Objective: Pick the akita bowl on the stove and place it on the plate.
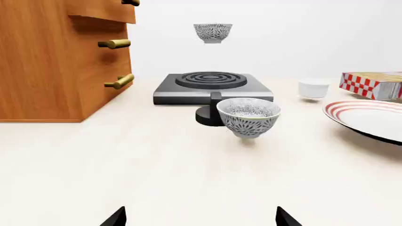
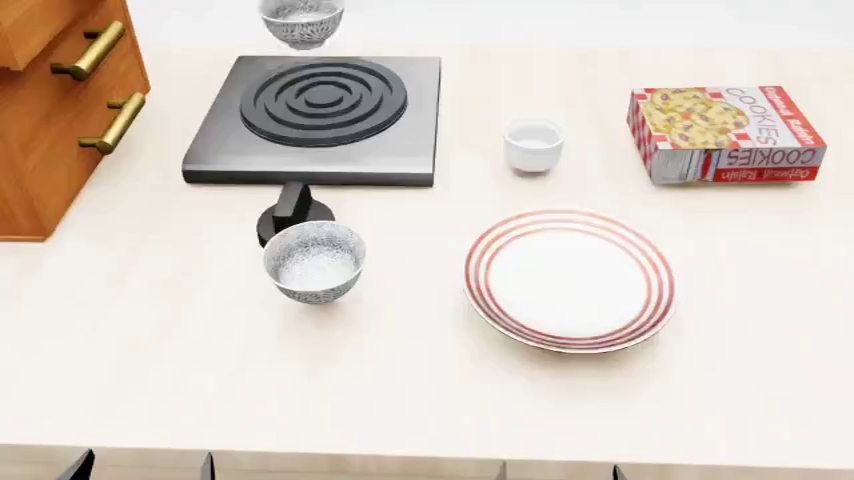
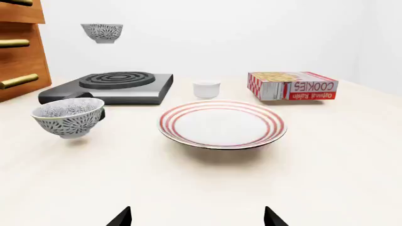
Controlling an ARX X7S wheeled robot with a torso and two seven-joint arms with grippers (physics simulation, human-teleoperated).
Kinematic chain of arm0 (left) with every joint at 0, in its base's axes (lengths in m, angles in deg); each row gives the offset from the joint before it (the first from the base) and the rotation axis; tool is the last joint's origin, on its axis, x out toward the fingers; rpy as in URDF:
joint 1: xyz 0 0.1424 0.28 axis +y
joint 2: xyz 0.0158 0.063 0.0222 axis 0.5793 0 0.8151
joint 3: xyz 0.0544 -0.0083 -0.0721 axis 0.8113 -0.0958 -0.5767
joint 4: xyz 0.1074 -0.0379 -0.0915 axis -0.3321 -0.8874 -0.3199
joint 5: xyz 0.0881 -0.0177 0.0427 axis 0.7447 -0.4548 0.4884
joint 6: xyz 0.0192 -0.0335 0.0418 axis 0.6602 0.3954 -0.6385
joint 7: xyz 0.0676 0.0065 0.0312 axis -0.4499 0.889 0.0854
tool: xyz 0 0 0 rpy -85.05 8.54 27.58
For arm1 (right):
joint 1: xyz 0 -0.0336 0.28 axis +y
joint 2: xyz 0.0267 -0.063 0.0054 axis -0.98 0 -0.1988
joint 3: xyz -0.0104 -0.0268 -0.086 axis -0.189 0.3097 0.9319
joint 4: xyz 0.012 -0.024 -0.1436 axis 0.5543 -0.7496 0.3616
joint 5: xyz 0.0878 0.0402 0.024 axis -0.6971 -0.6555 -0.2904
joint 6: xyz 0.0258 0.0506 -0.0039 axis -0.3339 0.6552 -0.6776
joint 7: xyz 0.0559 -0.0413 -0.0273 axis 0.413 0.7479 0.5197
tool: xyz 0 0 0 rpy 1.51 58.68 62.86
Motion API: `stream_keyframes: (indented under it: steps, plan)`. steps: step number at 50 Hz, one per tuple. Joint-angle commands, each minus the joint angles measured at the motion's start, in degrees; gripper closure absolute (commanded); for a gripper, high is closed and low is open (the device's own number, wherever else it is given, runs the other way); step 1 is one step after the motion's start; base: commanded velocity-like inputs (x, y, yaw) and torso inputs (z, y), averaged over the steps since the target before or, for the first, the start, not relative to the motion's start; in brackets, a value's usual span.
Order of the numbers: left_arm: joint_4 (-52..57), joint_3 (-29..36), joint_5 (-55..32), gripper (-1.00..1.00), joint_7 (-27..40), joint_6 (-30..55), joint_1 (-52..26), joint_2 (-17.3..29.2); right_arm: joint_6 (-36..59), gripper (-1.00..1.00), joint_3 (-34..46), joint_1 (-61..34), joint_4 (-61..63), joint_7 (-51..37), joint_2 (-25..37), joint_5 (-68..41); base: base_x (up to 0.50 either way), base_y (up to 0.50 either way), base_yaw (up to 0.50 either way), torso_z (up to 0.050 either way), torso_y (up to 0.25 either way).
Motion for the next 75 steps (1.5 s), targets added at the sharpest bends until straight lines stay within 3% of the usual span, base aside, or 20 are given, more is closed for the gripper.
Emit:
stream_keyframes:
  steps: [1,31,38,44,53,61,64,65,67,69,70,71,75]
  plan:
    - [0.38,1.08,-0.94,-1.00,1.02,0.08,0.17,0.90,-0.24,-1.00,1.08,-0.19,-0.51,-1.01,0.93,-0.96,0.00,0.00,0.00,0.000,0.000]
    - [0.64,5.03,-4.15,-1.00,5.15,0.62,-0.13,4.25,1.36,-1.00,5.62,-0.70,0.18,-4.06,4.56,-4.14,0.00,0.00,0.00,0.000,0.000]
    - [0.82,5.27,-5.04,-1.00,5.62,0.21,-0.02,4.70,8.68,-1.00,8.24,-3.31,4.52,-2.91,5.72,-4.08,0.00,0.00,0.00,0.000,0.000]
    - [0.61,5.60,-5.57,-1.00,5.93,-0.42,0.00,5.03,24.25,-1.00,8.58,-11.91,14.65,-3.88,5.89,-4.99,0.00,0.00,0.00,0.000,0.000]
    - [0.69,6.23,-6.25,-1.00,6.59,-0.73,0.07,5.57,49.10,-1.00,6.66,-33.98,29.01,-7.49,3.22,-7.30,0.00,0.00,0.00,0.000,0.000]
    - [0.59,6.78,-6.85,-1.00,7.14,-0.88,-0.07,5.95,64.25,-1.00,0.14,-51.27,25.29,-8.94,4.29,-10.21,0.00,0.00,0.00,0.000,0.000]
    - [1.28,6.94,-7.10,-1.00,7.37,-0.37,0.03,6.21,67.56,-1.00,-1.42,-52.28,26.17,-8.56,5.43,-11.15,0.00,0.00,0.00,0.000,0.000]
    - [0.72,7.19,-7.01,-1.00,7.32,-0.91,-0.04,6.17,75.40,-1.00,0.31,-51.33,31.01,-8.32,10.67,-10.67,0.00,0.00,0.00,0.000,0.000]
    - [0.63,7.37,-7.03,-1.00,7.45,-0.96,-0.09,6.26,78.70,-1.00,-3.95,-49.76,34.20,-6.58,9.84,-12.97,0.00,0.00,0.00,0.000,0.000]
    - [1.07,7.55,-7.10,-1.00,7.62,-0.53,-0.10,6.41,79.30,-1.00,-3.87,-47.14,36.79,-5.82,11.34,-13.44,0.00,0.00,0.00,0.000,0.000]
    - [1.63,7.38,-7.24,-1.00,7.75,-0.92,0.24,6.57,72.74,-1.00,-9.75,-38.54,40.67,-2.70,9.71,-15.41,0.00,0.00,0.00,0.000,0.000]
    - [1.95,7.41,-7.34,-1.00,7.83,-0.65,0.28,6.66,72.42,-1.00,-9.78,-35.77,40.61,-2.65,9.75,-15.42,0.00,0.00,0.00,0.000,0.000]
    - [1.27,7.62,-7.51,-1.00,7.98,-1.11,0.01,6.80,73.05,-1.00,-9.95,-36.02,40.84,-2.89,9.72,-15.65,0.00,0.00,0.00,0.000,0.000]
